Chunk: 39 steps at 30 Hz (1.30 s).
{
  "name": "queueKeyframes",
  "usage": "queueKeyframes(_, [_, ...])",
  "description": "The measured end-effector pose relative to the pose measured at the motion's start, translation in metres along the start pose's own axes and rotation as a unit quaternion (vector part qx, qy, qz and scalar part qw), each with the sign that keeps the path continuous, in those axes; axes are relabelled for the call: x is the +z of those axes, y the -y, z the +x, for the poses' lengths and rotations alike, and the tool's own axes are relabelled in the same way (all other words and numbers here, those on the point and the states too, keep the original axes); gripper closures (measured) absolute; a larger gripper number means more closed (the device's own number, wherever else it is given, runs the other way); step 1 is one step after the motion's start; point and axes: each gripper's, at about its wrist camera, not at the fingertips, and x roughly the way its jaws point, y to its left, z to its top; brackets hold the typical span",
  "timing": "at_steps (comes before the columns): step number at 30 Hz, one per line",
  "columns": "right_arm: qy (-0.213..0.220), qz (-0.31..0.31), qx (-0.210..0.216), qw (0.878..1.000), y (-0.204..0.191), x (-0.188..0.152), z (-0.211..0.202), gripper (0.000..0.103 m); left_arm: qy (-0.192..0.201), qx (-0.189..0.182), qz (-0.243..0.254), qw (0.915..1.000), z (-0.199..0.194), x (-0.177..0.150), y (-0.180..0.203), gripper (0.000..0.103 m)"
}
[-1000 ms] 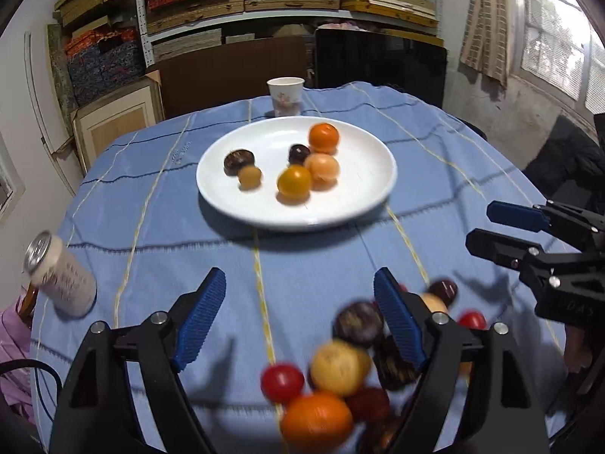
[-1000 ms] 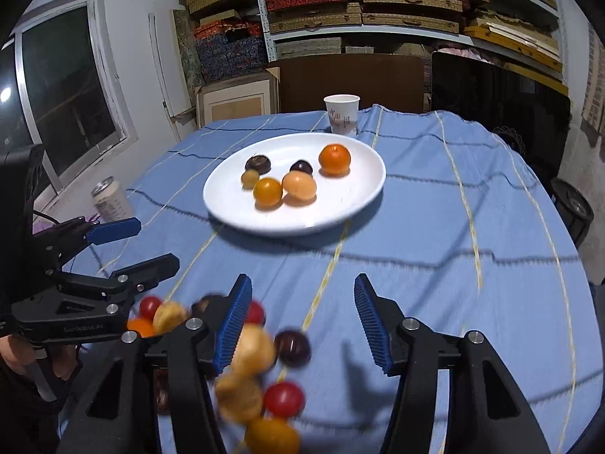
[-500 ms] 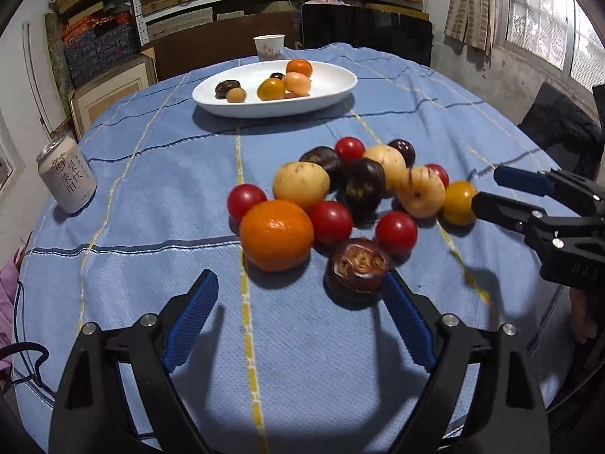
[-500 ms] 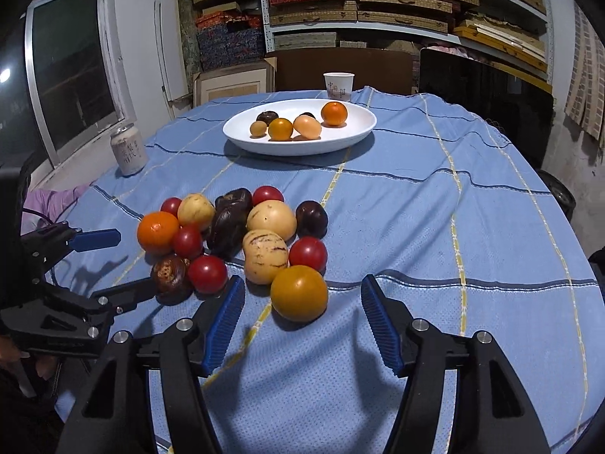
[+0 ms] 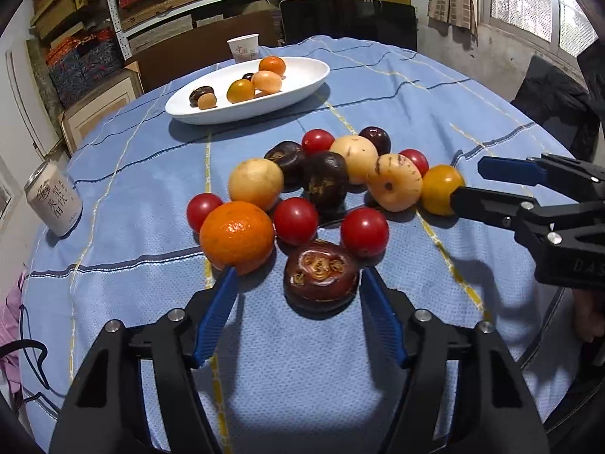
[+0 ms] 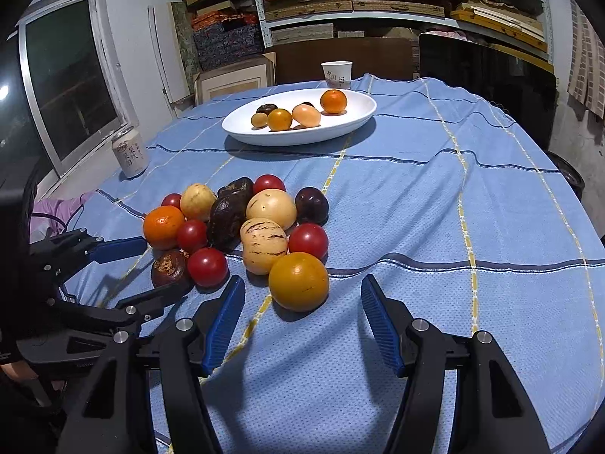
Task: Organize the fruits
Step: 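Move both tools back to the cluster, left tool toward a brown carved fruit, then grasp the brown carved fruit with the left tool while the right tool grasps a large orange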
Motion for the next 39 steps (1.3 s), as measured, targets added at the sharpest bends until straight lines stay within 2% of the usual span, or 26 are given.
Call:
queueKeyframes(4, [-0.004, -0.004, 0.000, 1.000, -0.002, 0.000, 0.002, 0.039, -0.013, -0.004, 0.005, 0.9999, 0.006, 0.002, 0.003, 0.029])
queueKeyframes(7, [-0.004, -0.003, 0.001, 1.000, -0.002, 0.000, 0.002, 0.039, -0.013, -0.012, -0.011, 0.9998, 0.007, 0.003, -0.002, 0.030])
queueKeyframes(9, [-0.004, -0.002, 0.002, 1.000, -0.001, 0.000, 0.001, 0.038, -0.007, -0.020, -0.024, 0.9995, 0.005, 0.002, -0.007, 0.054])
queueKeyframes(10, [-0.005, -0.002, 0.003, 1.000, -0.001, 0.000, 0.002, 0.038, -0.004, -0.030, -0.032, 0.9990, 0.004, 0.001, -0.010, 0.062])
queueKeyframes(16, [-0.010, -0.004, 0.001, 1.000, -0.002, 0.000, 0.004, 0.038, 0.029, -0.036, -0.058, 0.9972, -0.008, -0.001, -0.018, 0.062])
queueKeyframes(22, [-0.030, -0.026, -0.020, 0.999, -0.011, 0.001, 0.013, 0.039, 0.031, -0.040, -0.062, 0.9968, -0.008, 0.001, -0.020, 0.062])
queueKeyframes(24, [-0.038, -0.023, -0.023, 0.999, -0.011, 0.003, 0.018, 0.044, 0.031, -0.042, -0.063, 0.9966, -0.008, 0.001, -0.021, 0.062])
queueKeyframes(31, [-0.058, -0.029, -0.027, 0.998, -0.015, 0.004, 0.027, 0.053, 0.029, -0.044, -0.065, 0.9965, -0.008, 0.001, -0.023, 0.062])
queueKeyframes(34, [-0.064, -0.023, -0.028, 0.997, -0.014, 0.005, 0.029, 0.064, 0.029, -0.045, -0.065, 0.9964, -0.008, 0.001, -0.023, 0.062])
queueKeyframes(39, [-0.053, -0.010, -0.012, 0.998, -0.009, 0.004, 0.025, 0.065, 0.030, -0.045, -0.066, 0.9963, -0.007, 0.001, -0.022, 0.062])
